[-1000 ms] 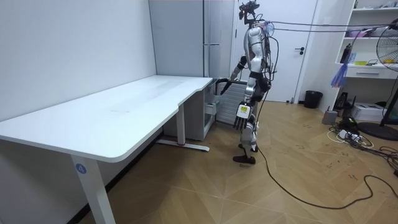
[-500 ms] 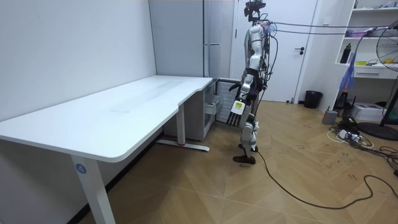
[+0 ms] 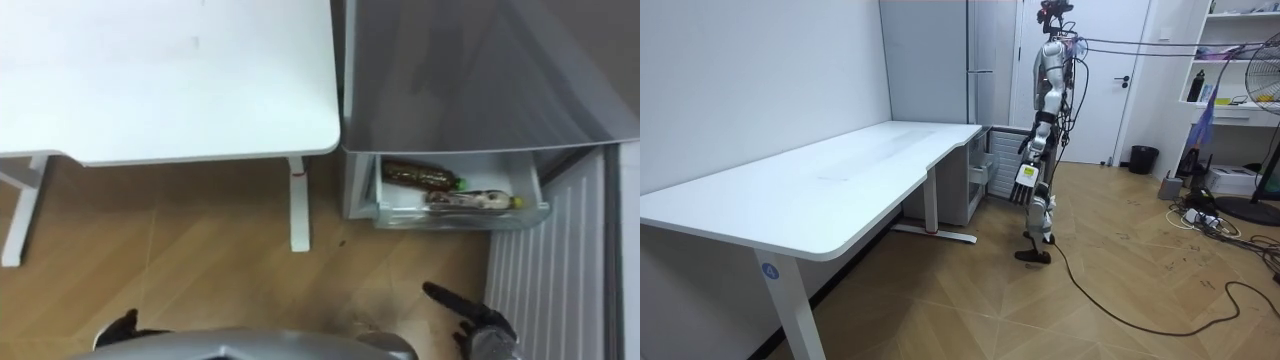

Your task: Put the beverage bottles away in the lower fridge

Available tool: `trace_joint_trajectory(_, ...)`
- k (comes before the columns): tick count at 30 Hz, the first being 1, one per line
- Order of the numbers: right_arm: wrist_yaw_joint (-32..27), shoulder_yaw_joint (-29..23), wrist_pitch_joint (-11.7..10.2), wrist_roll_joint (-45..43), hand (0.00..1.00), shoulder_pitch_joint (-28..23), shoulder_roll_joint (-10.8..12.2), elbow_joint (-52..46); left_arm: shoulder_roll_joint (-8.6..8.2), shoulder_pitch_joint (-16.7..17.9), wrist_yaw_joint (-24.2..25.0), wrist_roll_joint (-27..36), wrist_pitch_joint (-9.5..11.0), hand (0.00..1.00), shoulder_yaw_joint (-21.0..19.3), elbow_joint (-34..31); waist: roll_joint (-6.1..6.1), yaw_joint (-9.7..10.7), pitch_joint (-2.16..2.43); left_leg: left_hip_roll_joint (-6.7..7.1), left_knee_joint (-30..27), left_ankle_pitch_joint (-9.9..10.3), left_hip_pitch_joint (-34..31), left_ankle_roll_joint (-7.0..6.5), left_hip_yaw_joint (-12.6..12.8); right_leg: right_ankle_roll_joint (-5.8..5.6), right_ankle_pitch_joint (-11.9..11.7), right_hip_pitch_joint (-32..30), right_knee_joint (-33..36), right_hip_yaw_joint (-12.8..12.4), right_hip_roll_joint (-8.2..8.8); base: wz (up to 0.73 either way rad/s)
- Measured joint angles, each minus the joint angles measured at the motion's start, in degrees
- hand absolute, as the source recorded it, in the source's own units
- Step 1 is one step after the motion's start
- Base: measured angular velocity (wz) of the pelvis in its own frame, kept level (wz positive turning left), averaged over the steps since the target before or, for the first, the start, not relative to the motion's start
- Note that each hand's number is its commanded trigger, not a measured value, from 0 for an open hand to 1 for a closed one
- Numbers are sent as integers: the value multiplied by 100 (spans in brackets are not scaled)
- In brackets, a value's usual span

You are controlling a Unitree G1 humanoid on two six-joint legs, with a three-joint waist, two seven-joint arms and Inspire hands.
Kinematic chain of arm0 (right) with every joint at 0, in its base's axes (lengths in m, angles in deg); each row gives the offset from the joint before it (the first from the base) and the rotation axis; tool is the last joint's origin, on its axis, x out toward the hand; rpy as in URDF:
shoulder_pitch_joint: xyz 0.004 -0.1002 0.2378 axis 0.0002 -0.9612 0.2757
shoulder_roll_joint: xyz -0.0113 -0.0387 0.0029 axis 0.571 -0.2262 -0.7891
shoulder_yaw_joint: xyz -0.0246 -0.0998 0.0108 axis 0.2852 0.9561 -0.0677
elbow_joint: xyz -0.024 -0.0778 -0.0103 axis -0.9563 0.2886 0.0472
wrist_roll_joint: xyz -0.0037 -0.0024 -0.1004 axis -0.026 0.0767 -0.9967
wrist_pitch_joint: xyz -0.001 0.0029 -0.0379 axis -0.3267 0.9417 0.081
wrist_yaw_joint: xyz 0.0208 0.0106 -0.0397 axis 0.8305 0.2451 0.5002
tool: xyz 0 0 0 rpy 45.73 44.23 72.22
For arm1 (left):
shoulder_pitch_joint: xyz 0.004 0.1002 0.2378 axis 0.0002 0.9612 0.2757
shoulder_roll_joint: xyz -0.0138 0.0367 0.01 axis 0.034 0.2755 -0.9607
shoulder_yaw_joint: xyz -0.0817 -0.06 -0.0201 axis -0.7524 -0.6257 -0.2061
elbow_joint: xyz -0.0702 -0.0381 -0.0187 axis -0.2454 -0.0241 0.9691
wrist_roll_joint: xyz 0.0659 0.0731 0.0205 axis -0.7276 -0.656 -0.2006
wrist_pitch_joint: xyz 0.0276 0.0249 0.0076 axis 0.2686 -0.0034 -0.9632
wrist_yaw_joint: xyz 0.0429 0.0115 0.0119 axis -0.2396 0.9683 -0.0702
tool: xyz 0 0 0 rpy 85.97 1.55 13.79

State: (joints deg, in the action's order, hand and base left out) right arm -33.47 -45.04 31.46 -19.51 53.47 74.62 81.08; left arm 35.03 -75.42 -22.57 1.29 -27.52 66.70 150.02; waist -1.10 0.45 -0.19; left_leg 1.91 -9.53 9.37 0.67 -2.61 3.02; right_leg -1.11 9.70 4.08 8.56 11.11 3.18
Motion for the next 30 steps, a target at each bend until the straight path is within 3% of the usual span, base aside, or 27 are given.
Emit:
trace_joint_trajectory(4,10,22,12,-567,0,-61,30,55,0,171,-10,-195,-50,0,10,4,-30,59,1,-8,-7,5,52,6,-9,1,-1,40,7,-14,-12,0)
trace_joint_trajectory(8,29,375,112,-1049,0,-199,34,64,-2,186,-7,-657,-174,0,10,43,-48,-12,-33,-23,-68,73,110,18,-28,17,11,105,1,-21,-29,0)
trace_joint_trajectory(13,144,578,120,-1467,0,-274,51,81,-29,144,4,-940,-333,0,10,96,-34,-83,-40,-26,-127,93,101,22,-31,25,15,117,4,-82,-37,0)
trace_joint_trajectory(27,199,587,122,-1674,0,-302,151,77,-147,139,60,-1364,-704,0,33,80,-11,-53,-24,-27,-108,107,188,10,5,17,39,180,0,-162,-38,-1)
trace_joint_trajectory(30,183,549,121,-1672,0,-356,177,66,-150,125,60,-1698,-777,0,26,69,-34,-46,-10,-26,-96,108,199,10,1,16,47,191,-1,-169,-36,0)
